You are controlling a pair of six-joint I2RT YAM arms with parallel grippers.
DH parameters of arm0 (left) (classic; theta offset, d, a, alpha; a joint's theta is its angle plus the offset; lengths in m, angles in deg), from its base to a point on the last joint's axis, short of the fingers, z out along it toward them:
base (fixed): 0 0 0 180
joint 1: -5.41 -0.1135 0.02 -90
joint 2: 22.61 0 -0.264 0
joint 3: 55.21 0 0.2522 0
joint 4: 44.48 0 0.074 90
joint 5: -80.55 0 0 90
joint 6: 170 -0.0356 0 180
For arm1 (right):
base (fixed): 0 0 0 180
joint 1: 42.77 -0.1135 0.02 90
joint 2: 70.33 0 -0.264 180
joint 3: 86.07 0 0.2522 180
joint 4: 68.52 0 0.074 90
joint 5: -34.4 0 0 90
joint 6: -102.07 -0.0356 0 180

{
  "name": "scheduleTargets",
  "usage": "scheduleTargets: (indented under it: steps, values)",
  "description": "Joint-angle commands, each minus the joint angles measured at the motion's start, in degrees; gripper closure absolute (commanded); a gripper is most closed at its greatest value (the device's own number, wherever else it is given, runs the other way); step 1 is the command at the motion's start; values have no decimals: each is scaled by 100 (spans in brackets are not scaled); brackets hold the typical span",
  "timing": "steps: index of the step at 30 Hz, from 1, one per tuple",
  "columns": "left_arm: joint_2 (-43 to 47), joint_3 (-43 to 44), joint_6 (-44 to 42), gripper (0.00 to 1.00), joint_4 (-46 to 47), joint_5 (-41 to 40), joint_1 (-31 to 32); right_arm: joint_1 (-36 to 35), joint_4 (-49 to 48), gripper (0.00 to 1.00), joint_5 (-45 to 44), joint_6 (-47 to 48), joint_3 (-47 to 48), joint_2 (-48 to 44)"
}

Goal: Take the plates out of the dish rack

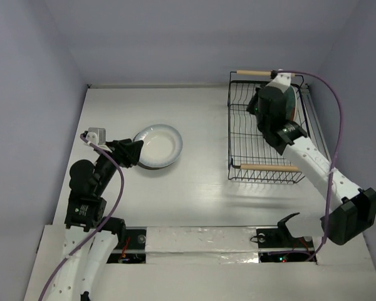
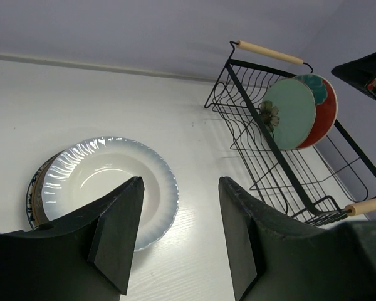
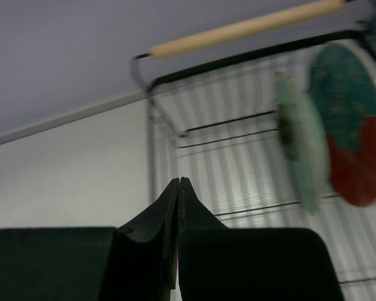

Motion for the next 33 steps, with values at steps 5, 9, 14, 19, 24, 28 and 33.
scheduleTargets:
  steps: [5, 9, 14, 19, 24, 28, 33]
  values:
    - [53, 185, -39, 52, 243, 41, -29, 981, 1346, 42, -1344, 804, 327, 546]
    - [18, 185, -39, 52, 243, 41, -29, 1499, 1187, 28, -1056, 1024, 510, 1011]
    - [1, 185, -30, 52, 244, 32, -29, 1755, 1240, 34, -817, 1174, 854, 1679]
    - [-34, 185, -39, 52, 252, 58, -29, 1904, 1179, 40, -1019, 1139, 960, 2031]
    - [-26, 186, -30, 52, 252, 41, -29, 1904, 1170, 64, -1169, 1165, 1065, 2409]
    - [-26, 185, -30, 52, 252, 40, -29, 1904, 1152, 84, -1292, 1252, 1039, 2322]
    - [-52, 177, -21, 52, 244, 85, -29, 1904, 1223, 100, -1441, 1534, 1117, 2181]
